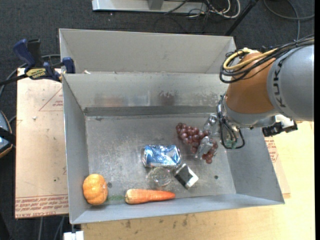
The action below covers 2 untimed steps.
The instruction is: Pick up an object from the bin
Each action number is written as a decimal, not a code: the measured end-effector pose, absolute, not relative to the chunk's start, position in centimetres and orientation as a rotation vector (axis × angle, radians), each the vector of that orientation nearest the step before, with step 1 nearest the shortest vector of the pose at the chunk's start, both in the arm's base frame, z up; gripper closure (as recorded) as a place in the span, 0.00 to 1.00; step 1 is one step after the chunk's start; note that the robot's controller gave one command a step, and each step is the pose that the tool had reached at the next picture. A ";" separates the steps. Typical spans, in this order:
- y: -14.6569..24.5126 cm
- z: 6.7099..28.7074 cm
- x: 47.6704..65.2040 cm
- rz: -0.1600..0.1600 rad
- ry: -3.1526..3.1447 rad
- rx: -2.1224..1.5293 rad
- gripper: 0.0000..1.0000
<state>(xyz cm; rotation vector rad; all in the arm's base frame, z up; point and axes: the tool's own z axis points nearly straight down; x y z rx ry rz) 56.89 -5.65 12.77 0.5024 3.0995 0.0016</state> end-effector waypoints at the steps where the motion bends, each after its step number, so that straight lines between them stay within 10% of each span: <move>1: -5.6 13.7 56.9 0.002 3.096 0.501 1.00; 2: -5.6 14.2 56.9 0.002 3.098 0.501 1.00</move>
Offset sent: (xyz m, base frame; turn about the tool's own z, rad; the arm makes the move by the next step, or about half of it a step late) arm -0.0002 -0.0001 0.0064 0.0000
